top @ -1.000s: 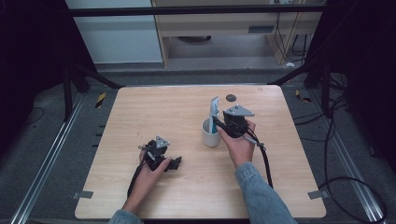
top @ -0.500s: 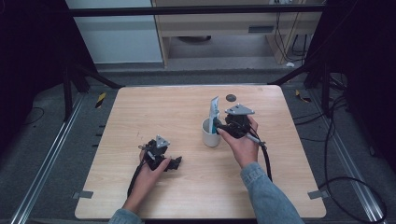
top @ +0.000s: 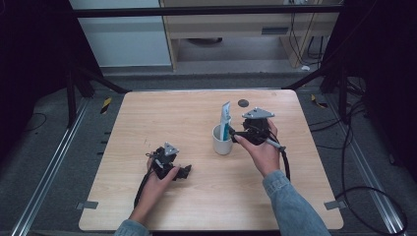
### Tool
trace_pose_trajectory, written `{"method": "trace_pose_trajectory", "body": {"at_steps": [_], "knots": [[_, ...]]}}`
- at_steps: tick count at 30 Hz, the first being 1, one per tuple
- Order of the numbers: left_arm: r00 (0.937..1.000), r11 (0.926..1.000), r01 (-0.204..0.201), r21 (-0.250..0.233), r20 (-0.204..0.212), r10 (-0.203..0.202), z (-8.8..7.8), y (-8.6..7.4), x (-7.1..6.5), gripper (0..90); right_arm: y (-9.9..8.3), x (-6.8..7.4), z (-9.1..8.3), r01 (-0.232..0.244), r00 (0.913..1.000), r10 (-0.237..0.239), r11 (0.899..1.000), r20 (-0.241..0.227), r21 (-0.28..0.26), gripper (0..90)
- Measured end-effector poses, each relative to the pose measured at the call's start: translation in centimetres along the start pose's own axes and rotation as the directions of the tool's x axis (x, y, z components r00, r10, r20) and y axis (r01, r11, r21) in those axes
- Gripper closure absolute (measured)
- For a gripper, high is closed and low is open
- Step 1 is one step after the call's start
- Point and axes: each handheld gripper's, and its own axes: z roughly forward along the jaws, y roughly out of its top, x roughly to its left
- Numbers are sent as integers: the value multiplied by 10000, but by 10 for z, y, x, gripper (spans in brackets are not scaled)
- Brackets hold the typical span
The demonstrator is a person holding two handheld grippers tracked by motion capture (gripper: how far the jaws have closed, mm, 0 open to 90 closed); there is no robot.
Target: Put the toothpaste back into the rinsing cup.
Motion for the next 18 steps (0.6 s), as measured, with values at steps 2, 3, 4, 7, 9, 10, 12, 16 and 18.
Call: {"method": "trace_pose_trajectory", "body": {"at_steps": [2,3,4,7,9,10,12,16,18], "knots": [[10000,10000,-1,1,1,1,0,0,0,0,1,-1,-1,-1,10000,1,10000,-17,66,146],[10000,10000,-2,2,0,2,0,0,0,0,1,-1,-2,13,10000,-13,10000,-42,93,142],[10000,10000,-1,1,0,1,0,0,0,0,2,-1,-3,39,10000,-39,10000,-45,88,138],[10000,10000,-1,2,3,1,0,0,0,0,3,-2,-5,98,9999,-96,9999,-93,126,132],[10000,10000,-1,0,1,1,0,0,0,0,3,-2,-6,171,9998,-169,9997,-107,158,128],[10000,10000,-1,0,3,1,0,0,0,0,3,-2,-6,208,9997,-206,9996,-116,201,127],[10000,10000,-1,0,3,1,0,0,0,0,4,-2,-8,220,9997,-217,9995,-114,244,126],[10000,10000,-2,2,2,2,0,0,0,0,4,-4,-11,270,9996,-267,9992,-114,283,121],[10000,10000,-3,0,2,3,0,0,0,0,4,-5,-13,305,9995,-302,9989,-95,347,118]]}}
